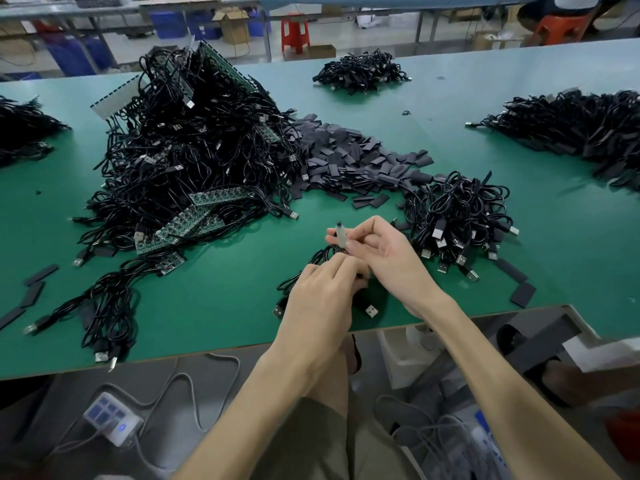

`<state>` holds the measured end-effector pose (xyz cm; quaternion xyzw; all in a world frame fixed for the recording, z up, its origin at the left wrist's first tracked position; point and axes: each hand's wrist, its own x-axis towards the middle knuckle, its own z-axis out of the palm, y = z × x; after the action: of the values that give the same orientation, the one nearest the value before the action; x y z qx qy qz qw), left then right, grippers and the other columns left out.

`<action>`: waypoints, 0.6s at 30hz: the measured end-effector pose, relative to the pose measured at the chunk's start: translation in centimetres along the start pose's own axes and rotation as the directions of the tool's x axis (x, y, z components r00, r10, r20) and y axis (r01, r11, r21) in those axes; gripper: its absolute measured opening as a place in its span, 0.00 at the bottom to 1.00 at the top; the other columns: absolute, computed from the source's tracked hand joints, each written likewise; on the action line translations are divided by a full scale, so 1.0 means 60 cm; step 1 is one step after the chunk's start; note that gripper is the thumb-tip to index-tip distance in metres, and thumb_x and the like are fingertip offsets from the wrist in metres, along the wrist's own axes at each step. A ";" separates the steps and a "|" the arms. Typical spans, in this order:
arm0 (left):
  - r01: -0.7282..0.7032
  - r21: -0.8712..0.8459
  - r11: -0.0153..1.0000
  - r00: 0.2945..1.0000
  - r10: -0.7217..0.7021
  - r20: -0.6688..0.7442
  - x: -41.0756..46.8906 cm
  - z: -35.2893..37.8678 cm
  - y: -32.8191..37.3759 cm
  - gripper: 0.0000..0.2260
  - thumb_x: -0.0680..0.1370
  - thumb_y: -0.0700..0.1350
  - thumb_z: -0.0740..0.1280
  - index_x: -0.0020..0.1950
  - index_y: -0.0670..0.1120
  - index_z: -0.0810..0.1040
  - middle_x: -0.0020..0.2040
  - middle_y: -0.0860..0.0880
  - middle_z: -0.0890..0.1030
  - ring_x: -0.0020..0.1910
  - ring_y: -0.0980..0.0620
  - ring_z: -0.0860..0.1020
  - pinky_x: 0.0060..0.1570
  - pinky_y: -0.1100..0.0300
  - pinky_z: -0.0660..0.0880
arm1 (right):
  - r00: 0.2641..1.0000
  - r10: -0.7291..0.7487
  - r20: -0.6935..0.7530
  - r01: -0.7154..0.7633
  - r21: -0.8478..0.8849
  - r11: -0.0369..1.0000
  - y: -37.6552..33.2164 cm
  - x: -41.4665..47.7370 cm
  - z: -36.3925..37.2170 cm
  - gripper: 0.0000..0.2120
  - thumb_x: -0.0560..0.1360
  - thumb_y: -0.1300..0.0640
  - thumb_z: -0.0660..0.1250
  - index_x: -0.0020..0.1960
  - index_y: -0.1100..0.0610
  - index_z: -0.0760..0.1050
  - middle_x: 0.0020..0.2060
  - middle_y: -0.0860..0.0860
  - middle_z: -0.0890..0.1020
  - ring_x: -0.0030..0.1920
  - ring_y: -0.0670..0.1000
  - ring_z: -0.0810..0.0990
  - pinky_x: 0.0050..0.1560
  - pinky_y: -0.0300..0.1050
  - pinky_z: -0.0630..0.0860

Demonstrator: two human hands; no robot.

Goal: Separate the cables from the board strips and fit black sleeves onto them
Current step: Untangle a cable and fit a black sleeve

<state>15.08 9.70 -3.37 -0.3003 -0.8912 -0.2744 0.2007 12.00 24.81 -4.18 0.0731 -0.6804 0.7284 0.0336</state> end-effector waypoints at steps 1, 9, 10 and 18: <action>-0.009 0.018 1.000 1.000 0.009 -0.007 0.000 -0.001 -0.001 0.03 0.79 0.37 0.68 0.49 0.44 0.79 0.46 0.50 0.81 0.42 0.53 0.67 0.43 0.57 0.67 | 1.000 -0.006 -0.025 0.006 -0.017 1.000 0.000 0.000 -0.002 0.04 0.83 0.67 0.64 0.52 0.62 0.70 0.61 0.57 0.84 0.63 0.52 0.83 0.65 0.49 0.79; 0.122 0.097 0.988 0.993 -0.121 -0.014 0.004 -0.006 -0.014 0.06 0.78 0.36 0.71 0.50 0.47 0.79 0.46 0.52 0.81 0.40 0.53 0.62 0.40 0.56 0.68 | 0.991 -0.041 -0.131 0.039 -0.015 0.999 0.002 -0.002 -0.007 0.12 0.80 0.70 0.67 0.60 0.63 0.68 0.66 0.55 0.80 0.68 0.46 0.79 0.70 0.43 0.74; 0.126 0.098 0.987 0.992 -0.125 -0.016 0.004 -0.008 -0.016 0.07 0.78 0.35 0.71 0.50 0.46 0.79 0.46 0.52 0.81 0.41 0.52 0.64 0.40 0.57 0.67 | 0.989 -0.054 -0.140 0.052 -0.013 0.999 0.002 -0.002 -0.008 0.13 0.80 0.71 0.67 0.61 0.63 0.68 0.67 0.55 0.80 0.69 0.46 0.78 0.70 0.41 0.74; 0.113 0.104 0.988 0.991 -0.119 0.054 0.009 -0.012 -0.028 0.03 0.82 0.37 0.65 0.53 0.44 0.76 0.49 0.49 0.78 0.45 0.46 0.73 0.46 0.52 0.69 | 0.978 -0.105 -0.181 0.102 -0.027 0.994 0.005 -0.003 -0.013 0.22 0.79 0.71 0.67 0.69 0.56 0.67 0.70 0.52 0.77 0.72 0.47 0.75 0.75 0.46 0.69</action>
<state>13.73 8.35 -3.19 -0.2453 -0.9256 -0.2311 0.1724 12.10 25.57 -4.54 0.0411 -0.6760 0.7234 0.1342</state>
